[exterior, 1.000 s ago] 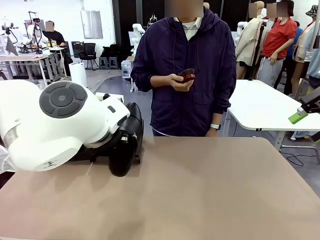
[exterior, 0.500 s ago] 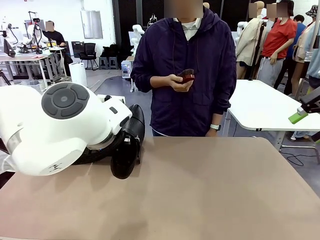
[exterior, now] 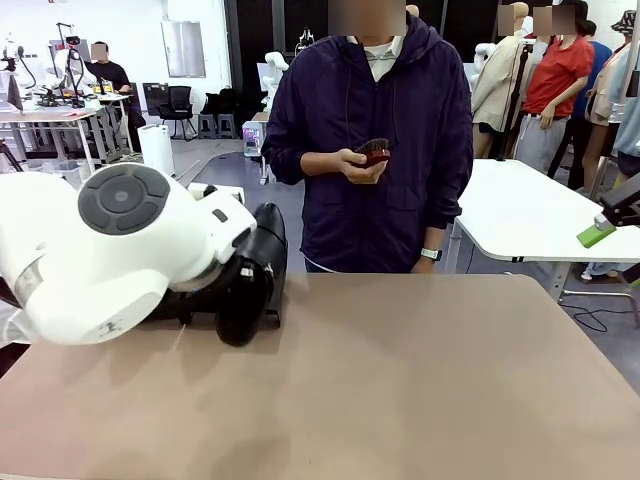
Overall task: Organize the shoes by placing them on the stand.
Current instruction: Place the Shoe from the middle of the table onto the Shoes Stand.
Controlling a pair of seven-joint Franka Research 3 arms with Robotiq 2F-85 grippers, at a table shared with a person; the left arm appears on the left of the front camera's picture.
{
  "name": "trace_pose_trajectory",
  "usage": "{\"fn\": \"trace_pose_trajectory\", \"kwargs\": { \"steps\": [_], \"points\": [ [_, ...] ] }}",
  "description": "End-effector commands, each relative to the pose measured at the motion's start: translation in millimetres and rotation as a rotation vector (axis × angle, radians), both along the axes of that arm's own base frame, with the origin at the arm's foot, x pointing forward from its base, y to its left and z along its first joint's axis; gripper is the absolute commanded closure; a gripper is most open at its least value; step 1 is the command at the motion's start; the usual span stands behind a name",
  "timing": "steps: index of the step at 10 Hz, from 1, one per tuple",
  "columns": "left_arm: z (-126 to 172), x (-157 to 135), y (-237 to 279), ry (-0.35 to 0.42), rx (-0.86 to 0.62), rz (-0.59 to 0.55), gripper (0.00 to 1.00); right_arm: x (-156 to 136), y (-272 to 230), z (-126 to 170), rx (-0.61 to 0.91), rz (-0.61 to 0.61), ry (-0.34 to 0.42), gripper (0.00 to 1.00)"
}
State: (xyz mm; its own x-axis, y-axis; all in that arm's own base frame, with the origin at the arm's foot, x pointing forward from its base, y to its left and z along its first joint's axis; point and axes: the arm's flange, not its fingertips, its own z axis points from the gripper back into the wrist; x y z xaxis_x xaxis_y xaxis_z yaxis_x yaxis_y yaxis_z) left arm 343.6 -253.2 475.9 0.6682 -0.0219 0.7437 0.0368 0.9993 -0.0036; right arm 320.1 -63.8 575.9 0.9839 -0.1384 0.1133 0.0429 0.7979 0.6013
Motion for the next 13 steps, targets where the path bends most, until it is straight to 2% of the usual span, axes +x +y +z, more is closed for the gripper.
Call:
{"fn": "trace_pose_trajectory", "kwargs": {
  "steps": [1,3,5,7,10,13],
  "points": [
    [6.3,82.5,16.6,-0.055,-0.029,-0.078,1.00,1.1,0.6,2.9,0.006,-0.001,0.002,0.00],
    [-6.1,144.3,36.3,-0.015,-0.085,-0.012,1.00,1.1,0.6,2.9,0.006,-0.001,0.002,0.00],
    [-21.0,175.6,33.2,-0.034,-0.121,-0.033,1.00,1.1,0.6,2.9,0.006,-0.001,0.002,0.00],
    [-28.3,195.0,27.4,0.011,-0.147,-0.070,1.00,1.1,0.6,2.9,0.006,-0.001,0.002,0.00],
    [-38.8,210.2,21.4,0.058,-0.110,-0.058,1.00,1.1,0.6,2.9,0.006,-0.001,0.002,0.00],
    [-53.6,214.5,9.7,0.002,-0.111,-0.039,1.00,1.1,0.6,2.9,0.006,-0.001,0.002,0.00]
  ]
}}
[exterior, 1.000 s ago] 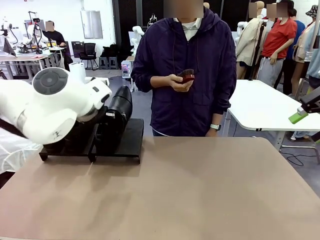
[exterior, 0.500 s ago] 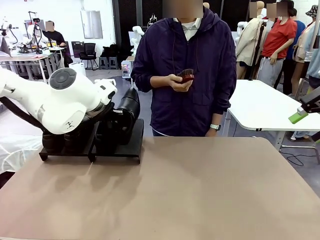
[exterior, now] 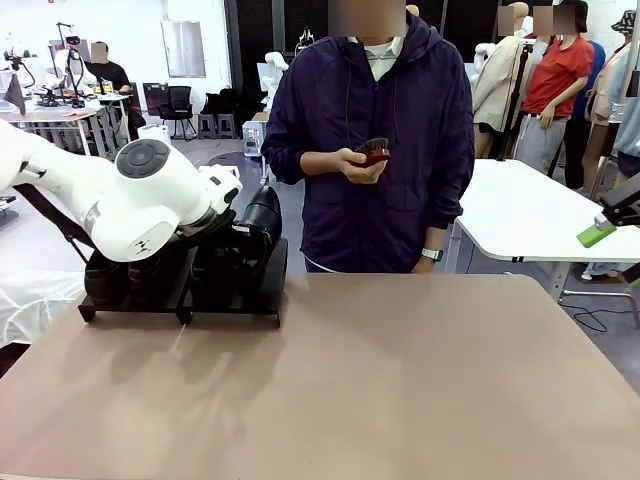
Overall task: Organize the shoes by placing them on the stand.
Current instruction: Place the Shoe from the middle of the table onto the Shoes Stand.
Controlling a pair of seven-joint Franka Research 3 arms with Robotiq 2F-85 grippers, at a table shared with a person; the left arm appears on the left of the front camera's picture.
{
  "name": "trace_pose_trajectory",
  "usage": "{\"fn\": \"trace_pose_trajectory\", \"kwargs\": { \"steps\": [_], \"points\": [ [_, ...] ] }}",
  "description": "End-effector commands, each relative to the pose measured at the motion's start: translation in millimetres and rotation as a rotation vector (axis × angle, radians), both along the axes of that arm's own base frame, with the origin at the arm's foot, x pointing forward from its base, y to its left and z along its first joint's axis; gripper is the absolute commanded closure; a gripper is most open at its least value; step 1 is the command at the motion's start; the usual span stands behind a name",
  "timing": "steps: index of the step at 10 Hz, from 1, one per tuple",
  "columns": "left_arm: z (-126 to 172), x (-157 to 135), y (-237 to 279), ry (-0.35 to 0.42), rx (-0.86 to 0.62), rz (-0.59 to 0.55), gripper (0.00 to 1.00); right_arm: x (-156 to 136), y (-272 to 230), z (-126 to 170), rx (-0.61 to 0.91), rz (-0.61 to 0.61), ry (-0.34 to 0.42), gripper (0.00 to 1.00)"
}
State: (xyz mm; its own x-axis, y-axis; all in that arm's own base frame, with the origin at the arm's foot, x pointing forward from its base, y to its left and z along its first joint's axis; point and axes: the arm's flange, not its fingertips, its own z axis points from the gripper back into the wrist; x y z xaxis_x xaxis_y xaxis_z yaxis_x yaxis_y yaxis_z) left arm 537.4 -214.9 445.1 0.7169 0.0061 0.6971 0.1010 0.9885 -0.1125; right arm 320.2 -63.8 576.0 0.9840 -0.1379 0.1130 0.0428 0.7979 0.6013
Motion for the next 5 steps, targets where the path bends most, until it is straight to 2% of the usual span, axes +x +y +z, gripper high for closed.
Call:
{"fn": "trace_pose_trajectory", "kwargs": {
  "steps": [1,5],
  "points": [
    [-26.4,22.0,-32.2,-0.080,-0.011,0.043,1.00,1.0,0.5,2.8,0.006,-0.002,0.002,0.00],
    [-42.5,26.2,-38.8,0.020,-0.004,0.047,1.00,1.0,0.5,2.8,0.006,-0.002,0.002,0.00]
  ]
}}
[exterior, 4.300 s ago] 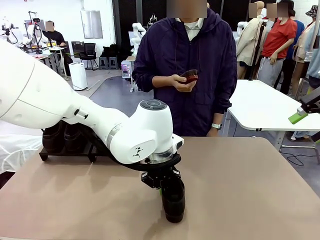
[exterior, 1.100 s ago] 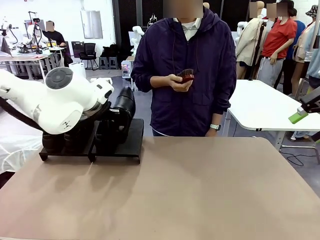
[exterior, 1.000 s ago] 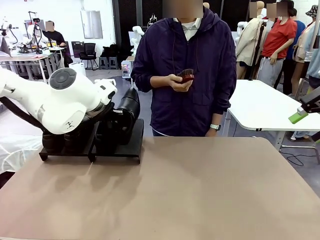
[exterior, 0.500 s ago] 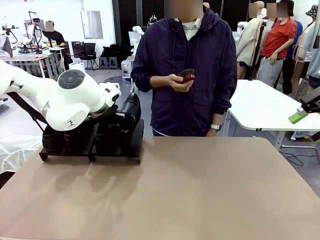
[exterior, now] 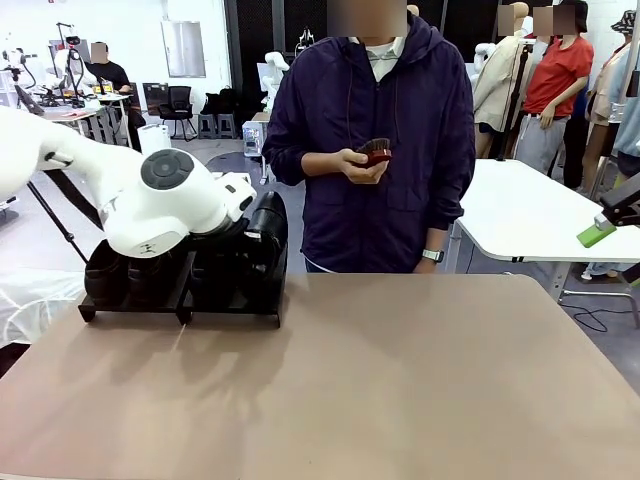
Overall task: Organize the shoes by placing them on the stand.
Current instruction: Place the Shoe from the middle of the table onto the Shoes Stand.
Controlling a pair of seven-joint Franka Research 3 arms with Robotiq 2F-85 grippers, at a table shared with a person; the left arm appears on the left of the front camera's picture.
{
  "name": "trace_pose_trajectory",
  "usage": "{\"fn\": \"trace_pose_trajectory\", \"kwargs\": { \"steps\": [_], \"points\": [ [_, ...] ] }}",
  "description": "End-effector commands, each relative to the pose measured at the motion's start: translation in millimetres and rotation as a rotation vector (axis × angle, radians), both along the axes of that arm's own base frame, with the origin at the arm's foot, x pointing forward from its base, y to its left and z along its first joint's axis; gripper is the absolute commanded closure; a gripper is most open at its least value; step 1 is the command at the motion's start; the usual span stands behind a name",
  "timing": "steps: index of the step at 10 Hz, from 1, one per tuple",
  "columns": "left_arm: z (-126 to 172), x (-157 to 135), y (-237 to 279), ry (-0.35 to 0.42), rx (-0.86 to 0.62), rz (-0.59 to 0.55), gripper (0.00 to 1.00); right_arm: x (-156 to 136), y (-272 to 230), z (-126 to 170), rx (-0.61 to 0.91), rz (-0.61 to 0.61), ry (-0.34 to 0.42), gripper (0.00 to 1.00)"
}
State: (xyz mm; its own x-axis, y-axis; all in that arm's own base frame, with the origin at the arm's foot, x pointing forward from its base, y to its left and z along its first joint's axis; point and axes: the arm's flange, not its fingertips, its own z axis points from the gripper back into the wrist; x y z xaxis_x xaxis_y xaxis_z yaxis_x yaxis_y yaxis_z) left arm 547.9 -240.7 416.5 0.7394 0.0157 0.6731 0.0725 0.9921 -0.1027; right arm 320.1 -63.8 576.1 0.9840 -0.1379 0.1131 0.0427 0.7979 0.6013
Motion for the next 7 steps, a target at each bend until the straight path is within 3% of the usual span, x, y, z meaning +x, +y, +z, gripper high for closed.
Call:
{"fn": "trace_pose_trajectory", "kwargs": {
  "steps": [1,7],
  "points": [
    [-15.4,15.6,-13.0,-0.009,-0.013,0.029,1.00,1.1,0.6,2.8,0.006,-0.002,0.002,0.00],
    [-17.1,16.6,-8.6,0.018,-0.017,0.051,1.00,1.1,0.6,2.8,0.006,-0.002,0.002,0.00]
  ]
}}
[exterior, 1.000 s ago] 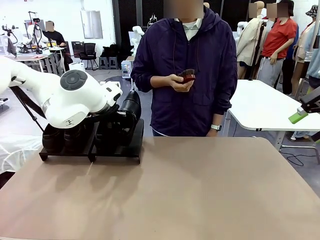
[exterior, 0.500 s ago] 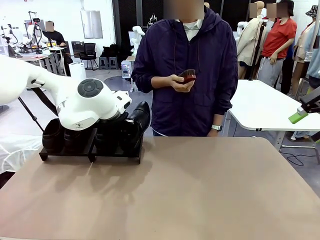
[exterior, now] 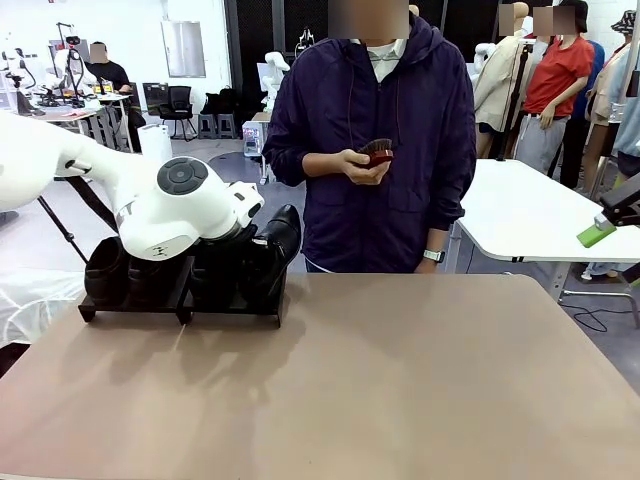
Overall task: Organize the shoes by placing them on the stand.
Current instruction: Place the Shoe from the middle of the table onto the Shoes Stand.
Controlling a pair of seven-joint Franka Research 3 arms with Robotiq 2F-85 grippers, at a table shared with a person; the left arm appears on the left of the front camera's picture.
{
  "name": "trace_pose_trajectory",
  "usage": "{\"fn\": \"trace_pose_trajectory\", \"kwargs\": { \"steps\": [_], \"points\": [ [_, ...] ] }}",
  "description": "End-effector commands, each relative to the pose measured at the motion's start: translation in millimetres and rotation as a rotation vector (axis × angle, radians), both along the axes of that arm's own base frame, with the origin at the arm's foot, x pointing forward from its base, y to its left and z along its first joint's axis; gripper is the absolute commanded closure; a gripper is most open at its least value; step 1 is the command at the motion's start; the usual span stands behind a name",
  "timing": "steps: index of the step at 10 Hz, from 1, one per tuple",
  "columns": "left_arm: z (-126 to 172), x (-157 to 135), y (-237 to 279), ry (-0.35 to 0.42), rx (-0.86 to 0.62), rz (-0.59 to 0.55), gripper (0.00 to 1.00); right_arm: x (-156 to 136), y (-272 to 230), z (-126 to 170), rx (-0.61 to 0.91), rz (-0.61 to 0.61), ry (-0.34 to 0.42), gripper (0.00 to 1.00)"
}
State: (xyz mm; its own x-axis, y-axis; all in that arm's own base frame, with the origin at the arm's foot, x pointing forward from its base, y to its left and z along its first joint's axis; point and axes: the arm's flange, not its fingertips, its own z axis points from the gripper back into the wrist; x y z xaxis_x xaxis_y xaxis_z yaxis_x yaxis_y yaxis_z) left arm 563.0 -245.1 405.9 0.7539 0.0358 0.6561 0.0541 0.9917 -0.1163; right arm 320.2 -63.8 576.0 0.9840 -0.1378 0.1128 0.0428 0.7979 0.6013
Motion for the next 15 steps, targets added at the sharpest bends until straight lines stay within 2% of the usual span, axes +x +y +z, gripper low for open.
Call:
{"fn": "trace_pose_trajectory", "kwargs": {
  "steps": [1,3,7,10,11,12,15],
  "points": [
    [-2.4,-1.0,-3.9,-0.009,-0.003,0.053,1.00,1.0,0.5,2.9,0.006,-0.002,0.002,0.00],
    [3.5,-4.5,-5.0,-0.018,0.010,0.069,1.00,1.0,0.5,2.9,0.006,-0.002,0.002,0.00],
    [5.2,-8.3,-5.0,0.027,0.036,0.138,1.00,1.0,0.5,2.9,0.006,-0.002,0.002,0.00],
    [2.9,-5.4,-7.7,0.027,0.037,0.122,1.00,1.0,0.5,2.9,0.006,-0.002,0.002,0.00],
    [3.1,-5.3,-7.8,0.020,0.040,0.122,0.42,1.0,0.5,2.9,0.006,-0.002,0.002,0.00],
    [3.2,-5.6,-7.5,0.014,0.045,0.118,0.00,1.0,0.5,2.9,0.006,-0.002,0.002,0.00],
    [5.0,-6.0,-6.2,0.010,0.046,0.132,0.00,1.0,0.5,2.9,0.006,-0.002,0.002,0.00]
  ]
}}
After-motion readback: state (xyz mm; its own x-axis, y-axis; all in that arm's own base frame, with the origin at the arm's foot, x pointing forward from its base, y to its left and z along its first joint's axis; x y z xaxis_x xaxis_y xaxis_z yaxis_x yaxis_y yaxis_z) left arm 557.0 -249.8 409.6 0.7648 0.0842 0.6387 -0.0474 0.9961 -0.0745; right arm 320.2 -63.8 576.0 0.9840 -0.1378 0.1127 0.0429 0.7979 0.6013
